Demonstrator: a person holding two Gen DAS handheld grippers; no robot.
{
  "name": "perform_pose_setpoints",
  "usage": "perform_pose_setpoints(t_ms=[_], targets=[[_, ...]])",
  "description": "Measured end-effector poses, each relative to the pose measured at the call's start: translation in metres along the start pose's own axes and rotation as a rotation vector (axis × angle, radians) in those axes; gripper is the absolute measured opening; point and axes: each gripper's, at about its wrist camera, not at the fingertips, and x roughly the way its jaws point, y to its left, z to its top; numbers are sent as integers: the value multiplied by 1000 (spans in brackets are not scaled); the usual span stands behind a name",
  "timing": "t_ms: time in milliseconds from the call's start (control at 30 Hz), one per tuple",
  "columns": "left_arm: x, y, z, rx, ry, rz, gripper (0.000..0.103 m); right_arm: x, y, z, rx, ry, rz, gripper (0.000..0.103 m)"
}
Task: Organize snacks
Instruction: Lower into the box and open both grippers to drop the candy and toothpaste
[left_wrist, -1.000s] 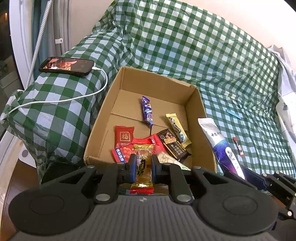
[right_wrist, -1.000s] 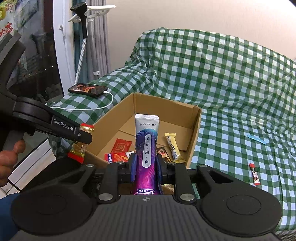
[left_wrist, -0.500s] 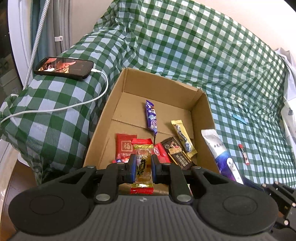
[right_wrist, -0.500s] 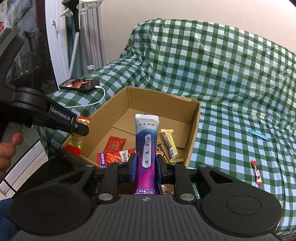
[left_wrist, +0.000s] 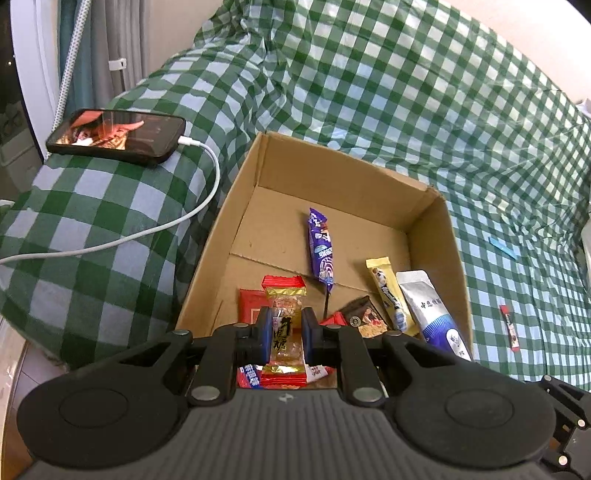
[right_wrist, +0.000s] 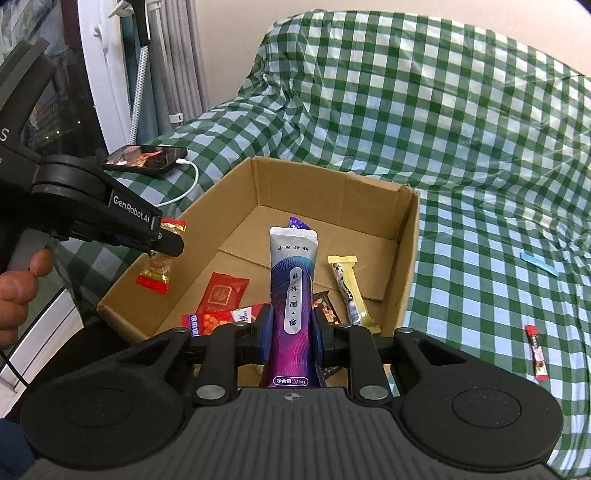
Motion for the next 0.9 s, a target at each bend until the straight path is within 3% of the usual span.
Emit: perform_pose_setpoints(t_ms=[467, 500, 533, 567, 600, 633, 667, 733, 900], targets=[[54, -3, 21, 22, 52, 40, 19, 60, -10, 15, 22, 66, 10, 24], [55, -3, 23, 24, 45, 50, 29, 64, -12, 17, 27, 64, 12, 26], [54, -4, 25, 27, 34, 54, 53, 66, -13, 19, 31, 60, 16, 28], [52, -4, 27, 27, 20, 59, 69, 68, -14, 21, 35, 50, 16, 36], [48, -4, 28, 24, -2, 72, 94, 68, -14, 24, 35, 42, 17, 45], [44, -5, 29, 22, -26, 85, 103, 68, -14, 26, 31, 37, 16, 61], [39, -5, 28, 23, -54, 98, 103, 67, -13, 28, 25, 28, 11, 69], [31, -5, 24, 46, -72, 118, 103, 62, -11, 29, 9, 10, 5, 74], [16, 1, 0, 47, 2, 113, 103, 43, -6, 17, 44, 60, 16, 85]])
